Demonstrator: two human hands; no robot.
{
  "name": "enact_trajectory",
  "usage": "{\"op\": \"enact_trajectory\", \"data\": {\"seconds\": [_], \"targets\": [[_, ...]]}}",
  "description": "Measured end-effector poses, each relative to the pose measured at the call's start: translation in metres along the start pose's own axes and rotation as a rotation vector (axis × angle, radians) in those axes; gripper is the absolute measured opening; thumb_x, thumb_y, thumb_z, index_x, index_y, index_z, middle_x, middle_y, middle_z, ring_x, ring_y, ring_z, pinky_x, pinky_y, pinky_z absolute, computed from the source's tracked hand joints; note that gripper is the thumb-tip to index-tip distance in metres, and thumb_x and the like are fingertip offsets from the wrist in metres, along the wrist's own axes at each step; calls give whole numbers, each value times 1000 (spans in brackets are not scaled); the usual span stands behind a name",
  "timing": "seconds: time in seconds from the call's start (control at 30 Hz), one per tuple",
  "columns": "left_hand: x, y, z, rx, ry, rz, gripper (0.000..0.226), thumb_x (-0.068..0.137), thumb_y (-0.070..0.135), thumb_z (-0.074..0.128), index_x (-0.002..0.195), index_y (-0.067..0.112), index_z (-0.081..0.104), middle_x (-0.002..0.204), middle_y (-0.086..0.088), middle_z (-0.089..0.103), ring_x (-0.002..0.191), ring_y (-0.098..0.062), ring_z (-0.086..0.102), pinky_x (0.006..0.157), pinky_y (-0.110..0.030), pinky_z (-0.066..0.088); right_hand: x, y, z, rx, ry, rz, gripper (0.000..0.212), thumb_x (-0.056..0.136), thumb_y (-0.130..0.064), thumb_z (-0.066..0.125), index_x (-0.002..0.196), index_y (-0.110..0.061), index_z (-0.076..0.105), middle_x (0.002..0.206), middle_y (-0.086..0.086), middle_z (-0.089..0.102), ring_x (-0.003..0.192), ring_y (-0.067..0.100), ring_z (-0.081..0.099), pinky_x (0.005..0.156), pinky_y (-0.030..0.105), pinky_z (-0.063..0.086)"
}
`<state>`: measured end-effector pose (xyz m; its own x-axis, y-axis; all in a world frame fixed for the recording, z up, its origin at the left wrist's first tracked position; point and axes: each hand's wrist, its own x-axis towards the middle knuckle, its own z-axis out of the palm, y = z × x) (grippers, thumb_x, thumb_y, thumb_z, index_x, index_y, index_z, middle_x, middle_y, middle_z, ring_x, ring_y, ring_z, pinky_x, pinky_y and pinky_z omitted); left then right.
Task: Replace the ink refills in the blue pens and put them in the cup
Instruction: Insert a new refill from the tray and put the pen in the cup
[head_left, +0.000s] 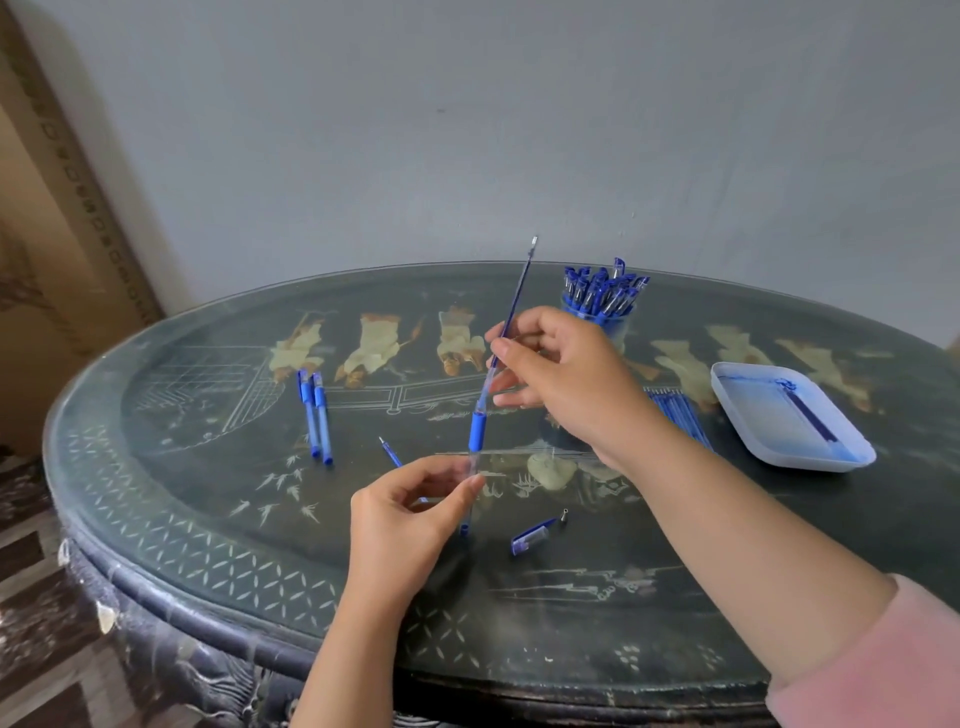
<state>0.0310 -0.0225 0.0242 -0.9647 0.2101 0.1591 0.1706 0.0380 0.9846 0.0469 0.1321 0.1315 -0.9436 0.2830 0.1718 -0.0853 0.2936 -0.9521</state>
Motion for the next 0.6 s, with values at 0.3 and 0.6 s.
{"op": "enact_trajectory", "data": {"seconds": [0.3, 0.6], "targets": [[0, 3, -1, -55, 26, -21, 16, 74, 10, 82, 87, 20, 78, 80, 3, 76, 76, -12, 70, 70, -17, 54, -15, 17, -8, -357, -189, 32, 23, 86, -43, 66, 105, -31, 70, 95, -9, 71, 84, 6, 69, 81, 34, 59], [-1, 3, -1, -41, 12, -16, 16, 75, 11, 81, 89, 20, 78, 81, 6, 76, 77, -9, 71, 69, -13, 52, -50, 78, -49, -767, -315, 311, 21, 77, -38, 79, 93, -36, 65, 94, -14, 62, 79, 2, 59, 76, 23, 51]]}}
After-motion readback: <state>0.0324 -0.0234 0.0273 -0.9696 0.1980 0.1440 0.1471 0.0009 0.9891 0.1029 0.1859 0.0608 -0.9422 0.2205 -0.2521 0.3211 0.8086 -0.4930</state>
